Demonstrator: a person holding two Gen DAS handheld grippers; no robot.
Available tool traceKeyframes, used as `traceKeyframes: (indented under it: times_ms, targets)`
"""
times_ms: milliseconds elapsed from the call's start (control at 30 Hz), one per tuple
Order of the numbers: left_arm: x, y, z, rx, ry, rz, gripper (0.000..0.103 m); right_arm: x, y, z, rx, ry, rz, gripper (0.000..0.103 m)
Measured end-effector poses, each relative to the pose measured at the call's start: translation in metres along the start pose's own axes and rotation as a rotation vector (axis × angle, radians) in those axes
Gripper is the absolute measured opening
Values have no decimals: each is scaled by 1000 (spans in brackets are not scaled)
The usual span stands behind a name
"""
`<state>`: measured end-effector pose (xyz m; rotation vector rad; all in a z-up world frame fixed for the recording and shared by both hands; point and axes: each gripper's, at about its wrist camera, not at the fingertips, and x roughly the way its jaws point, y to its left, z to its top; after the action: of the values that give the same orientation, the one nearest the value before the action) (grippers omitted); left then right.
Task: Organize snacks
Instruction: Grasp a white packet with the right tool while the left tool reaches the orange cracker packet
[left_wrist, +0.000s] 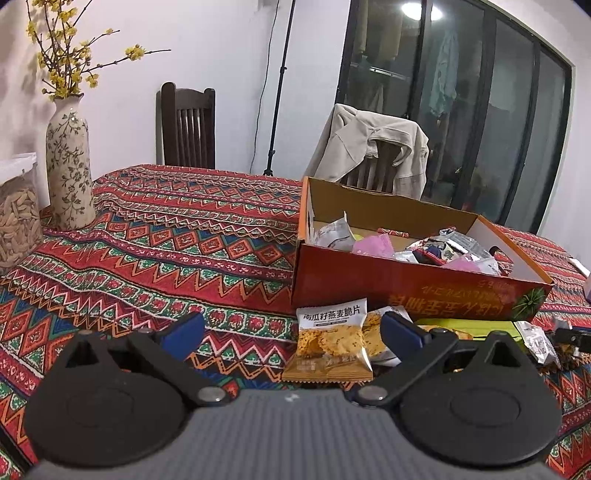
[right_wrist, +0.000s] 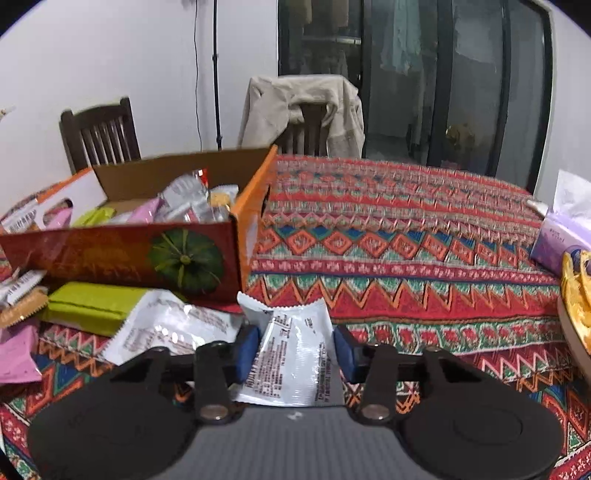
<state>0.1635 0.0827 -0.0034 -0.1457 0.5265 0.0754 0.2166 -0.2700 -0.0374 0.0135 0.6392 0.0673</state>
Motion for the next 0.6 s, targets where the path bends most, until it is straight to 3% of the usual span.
traceKeyframes:
  times_ms: [267, 600]
  targets:
    - [7, -13, 9, 27, 63, -3, 103, -19, -8, 5, 45, -78, 29, 40]
    - [51, -22, 12, 32, 185, 67, 103, -23, -12, 6, 51, -103, 51, 40]
